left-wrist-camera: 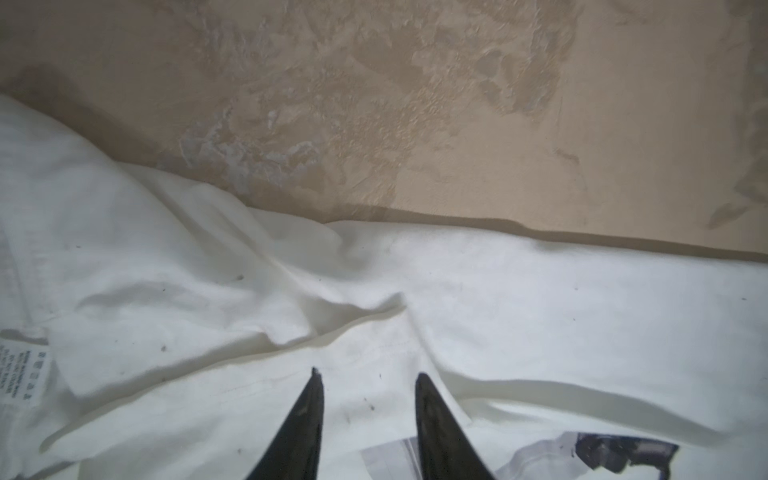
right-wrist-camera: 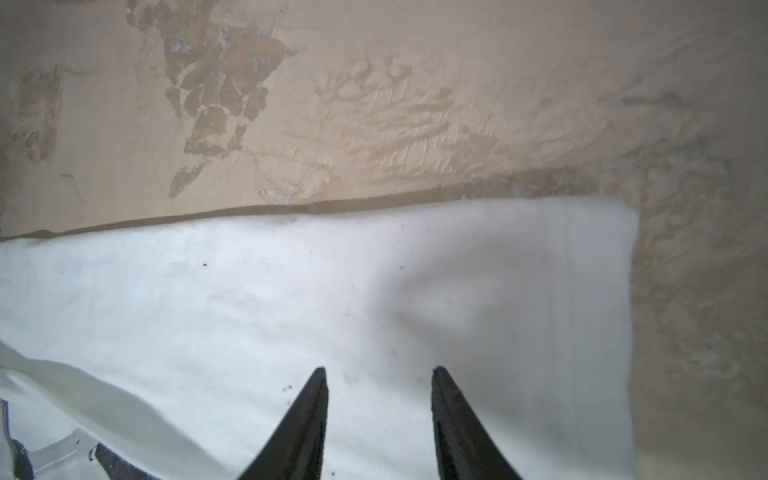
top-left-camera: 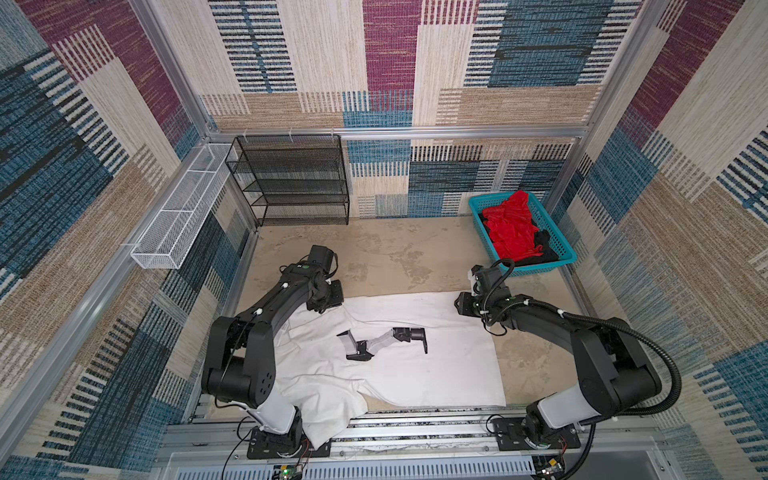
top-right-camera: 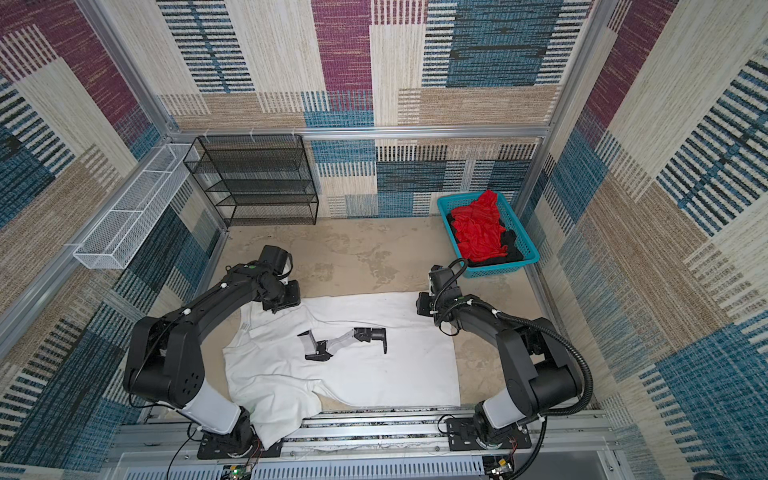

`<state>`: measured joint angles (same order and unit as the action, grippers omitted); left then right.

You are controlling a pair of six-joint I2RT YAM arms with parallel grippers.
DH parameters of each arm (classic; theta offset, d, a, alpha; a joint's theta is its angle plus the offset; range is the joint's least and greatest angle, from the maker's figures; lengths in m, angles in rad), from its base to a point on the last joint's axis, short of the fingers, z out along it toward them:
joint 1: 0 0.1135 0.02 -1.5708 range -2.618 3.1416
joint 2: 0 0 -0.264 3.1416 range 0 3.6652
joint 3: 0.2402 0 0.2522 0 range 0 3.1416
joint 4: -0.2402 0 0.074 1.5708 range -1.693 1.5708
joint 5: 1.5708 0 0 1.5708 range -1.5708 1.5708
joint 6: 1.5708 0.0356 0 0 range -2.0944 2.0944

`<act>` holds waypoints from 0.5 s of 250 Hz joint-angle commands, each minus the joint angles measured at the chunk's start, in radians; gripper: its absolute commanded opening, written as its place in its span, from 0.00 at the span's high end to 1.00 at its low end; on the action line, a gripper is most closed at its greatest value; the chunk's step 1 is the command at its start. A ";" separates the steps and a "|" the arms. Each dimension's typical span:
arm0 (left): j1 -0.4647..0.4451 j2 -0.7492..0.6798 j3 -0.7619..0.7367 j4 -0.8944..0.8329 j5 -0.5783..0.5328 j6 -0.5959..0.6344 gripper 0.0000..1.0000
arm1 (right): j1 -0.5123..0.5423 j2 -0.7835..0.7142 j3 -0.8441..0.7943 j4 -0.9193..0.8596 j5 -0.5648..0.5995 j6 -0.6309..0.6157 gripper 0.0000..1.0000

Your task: Fold and stack the t-shirts

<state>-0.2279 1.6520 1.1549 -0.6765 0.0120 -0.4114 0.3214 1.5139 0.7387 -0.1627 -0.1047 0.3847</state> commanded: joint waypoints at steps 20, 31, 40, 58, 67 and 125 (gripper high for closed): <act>-0.026 0.066 0.040 -0.015 -0.054 0.054 0.59 | 0.002 -0.017 -0.019 0.033 -0.004 0.010 0.56; -0.031 0.084 0.053 -0.014 -0.058 0.057 0.59 | 0.002 -0.014 -0.019 0.033 -0.006 0.009 0.56; -0.035 0.101 0.068 -0.015 -0.055 0.060 0.59 | 0.002 -0.011 -0.019 0.034 -0.007 0.010 0.56; -0.045 0.131 0.093 -0.026 -0.056 0.062 0.59 | 0.002 -0.003 -0.018 0.035 -0.015 0.008 0.56; -0.051 0.142 0.102 -0.030 -0.059 0.062 0.59 | 0.002 0.001 -0.020 0.036 -0.018 0.008 0.56; -0.083 0.184 0.120 -0.053 -0.093 0.049 0.61 | 0.002 0.007 -0.039 0.044 -0.020 0.002 0.56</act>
<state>-0.2981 1.8240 1.2659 -0.7002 -0.0467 -0.3908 0.3233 1.5173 0.7052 -0.1516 -0.1211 0.3878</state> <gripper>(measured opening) 0.404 0.440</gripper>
